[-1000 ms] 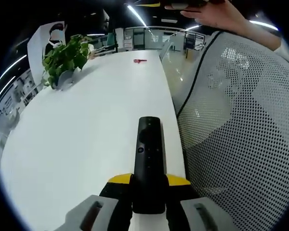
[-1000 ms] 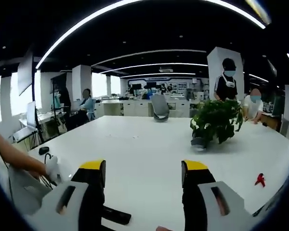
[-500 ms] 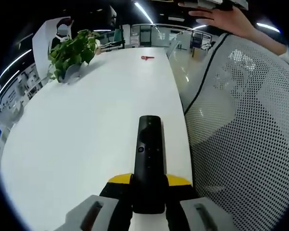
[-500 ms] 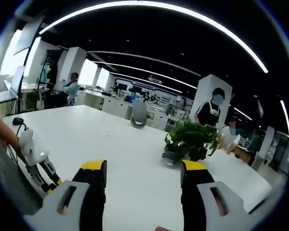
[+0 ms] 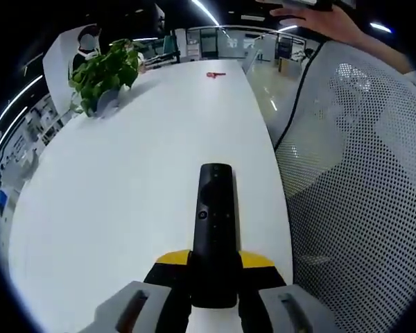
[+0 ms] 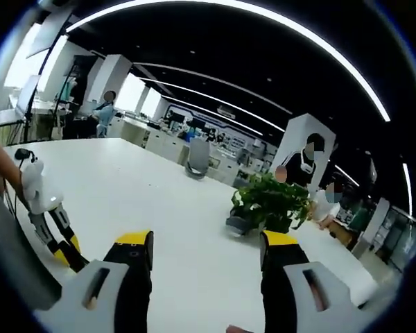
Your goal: Press the specified remote control buttons in sequence, fully releasing each button before pressing the next.
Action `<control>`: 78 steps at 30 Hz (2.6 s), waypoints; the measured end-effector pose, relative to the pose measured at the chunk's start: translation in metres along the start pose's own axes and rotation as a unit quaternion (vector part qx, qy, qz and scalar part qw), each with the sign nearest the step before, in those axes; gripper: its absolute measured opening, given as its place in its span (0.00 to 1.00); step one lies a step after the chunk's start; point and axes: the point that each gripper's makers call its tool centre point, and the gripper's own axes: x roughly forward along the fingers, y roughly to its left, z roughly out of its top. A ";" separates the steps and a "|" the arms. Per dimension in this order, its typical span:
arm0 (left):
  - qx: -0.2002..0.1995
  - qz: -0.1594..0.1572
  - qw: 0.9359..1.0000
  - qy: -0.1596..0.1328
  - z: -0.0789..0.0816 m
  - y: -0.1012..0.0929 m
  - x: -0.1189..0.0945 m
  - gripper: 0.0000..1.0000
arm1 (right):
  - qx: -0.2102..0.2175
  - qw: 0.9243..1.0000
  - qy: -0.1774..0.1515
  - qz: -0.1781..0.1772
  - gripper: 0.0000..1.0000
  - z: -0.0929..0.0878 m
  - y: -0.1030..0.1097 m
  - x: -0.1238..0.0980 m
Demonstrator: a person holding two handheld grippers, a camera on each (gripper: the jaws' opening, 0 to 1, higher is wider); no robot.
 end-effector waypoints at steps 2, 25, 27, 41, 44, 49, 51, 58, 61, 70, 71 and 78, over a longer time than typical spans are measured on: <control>0.005 -0.003 1.000 0.005 0.002 0.002 -0.001 0.23 | -0.010 1.000 0.001 -0.002 0.63 0.000 0.000 0.000; 0.040 -0.007 0.999 0.035 0.011 0.053 -0.006 0.23 | 0.020 1.000 0.014 -0.003 0.63 -0.007 -0.005 0.000; 0.037 -0.010 0.999 0.031 0.014 0.057 -0.006 0.23 | 0.044 0.998 0.034 0.000 0.66 -0.015 -0.005 0.001; 0.052 0.000 0.998 0.045 0.014 0.089 -0.003 0.23 | 0.061 0.997 0.049 0.009 0.69 -0.022 -0.003 0.004; 0.050 0.001 0.998 0.047 0.013 0.096 -0.004 0.23 | 0.066 0.997 0.049 0.011 0.68 -0.023 -0.003 0.004; 0.060 0.003 0.997 0.055 0.015 0.108 -0.005 0.23 | 0.085 0.995 0.051 0.001 0.68 -0.026 -0.009 0.004; 0.062 0.006 0.996 0.056 0.017 0.114 -0.005 0.23 | 0.089 0.995 0.052 0.000 0.67 -0.026 -0.010 0.004; 0.078 0.017 0.995 0.067 0.025 0.139 -0.002 0.23 | 0.116 0.992 0.047 -0.011 0.64 -0.028 -0.017 0.002; 0.079 0.021 0.994 0.070 0.028 0.149 -0.001 0.23 | 0.122 0.991 0.051 -0.016 0.63 -0.031 -0.019 0.002; 0.078 0.033 0.993 0.076 0.033 0.176 0.002 0.23 | 0.137 0.989 0.054 -0.011 0.62 -0.035 -0.019 0.003; 0.079 0.034 0.993 0.076 0.033 0.179 0.003 0.23 | 0.135 0.989 0.056 -0.007 0.62 -0.035 -0.017 0.004; 0.080 0.040 0.993 0.079 0.039 0.200 0.008 0.23 | 0.127 0.990 0.064 -0.005 0.60 -0.039 -0.017 0.005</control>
